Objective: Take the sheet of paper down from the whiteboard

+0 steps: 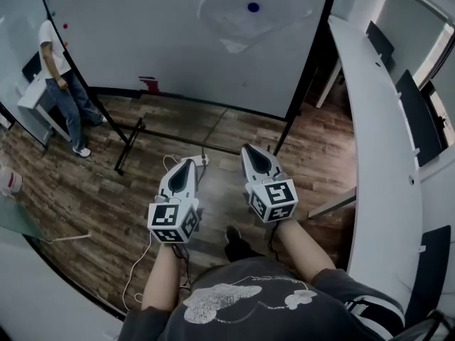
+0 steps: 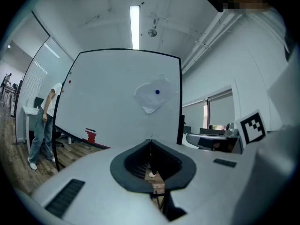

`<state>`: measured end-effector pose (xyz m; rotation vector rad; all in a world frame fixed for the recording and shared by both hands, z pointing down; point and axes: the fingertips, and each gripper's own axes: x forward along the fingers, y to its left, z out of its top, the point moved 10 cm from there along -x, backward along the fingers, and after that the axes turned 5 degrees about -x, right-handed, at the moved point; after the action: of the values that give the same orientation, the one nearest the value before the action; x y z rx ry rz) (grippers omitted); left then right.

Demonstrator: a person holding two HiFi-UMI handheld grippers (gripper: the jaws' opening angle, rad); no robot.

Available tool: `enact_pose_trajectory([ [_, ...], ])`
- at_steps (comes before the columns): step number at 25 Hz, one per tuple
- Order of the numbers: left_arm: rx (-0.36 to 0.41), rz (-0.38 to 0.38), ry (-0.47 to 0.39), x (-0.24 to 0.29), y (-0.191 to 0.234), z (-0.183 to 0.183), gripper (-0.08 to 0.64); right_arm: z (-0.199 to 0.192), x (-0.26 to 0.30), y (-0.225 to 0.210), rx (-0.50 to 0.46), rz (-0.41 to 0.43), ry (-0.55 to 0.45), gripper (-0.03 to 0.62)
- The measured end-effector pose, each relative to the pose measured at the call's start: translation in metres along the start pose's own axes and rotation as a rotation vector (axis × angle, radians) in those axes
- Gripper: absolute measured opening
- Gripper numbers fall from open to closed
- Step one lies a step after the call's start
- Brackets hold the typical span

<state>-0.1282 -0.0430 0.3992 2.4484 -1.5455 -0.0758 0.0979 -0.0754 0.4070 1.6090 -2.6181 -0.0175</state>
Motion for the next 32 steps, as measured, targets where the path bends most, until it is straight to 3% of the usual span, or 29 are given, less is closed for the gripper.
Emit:
enact_pose_trajectory([
  [18,0.024,0.010,-0.062,0.125,0.020,0.048,0.012,0.035,0.098,-0.083,-0.084,0.008,-0.053,0.023],
  [26,0.020,0.010,-0.073,0.147,0.024,0.060,0.012,0.043,0.122,-0.095,-0.114,0.007,-0.050,0.023],
  [32,0.016,-0.027,-0.072,0.162,0.042,0.069,0.012,0.047,0.134,-0.091,-0.133,-0.037,-0.046,0.023],
])
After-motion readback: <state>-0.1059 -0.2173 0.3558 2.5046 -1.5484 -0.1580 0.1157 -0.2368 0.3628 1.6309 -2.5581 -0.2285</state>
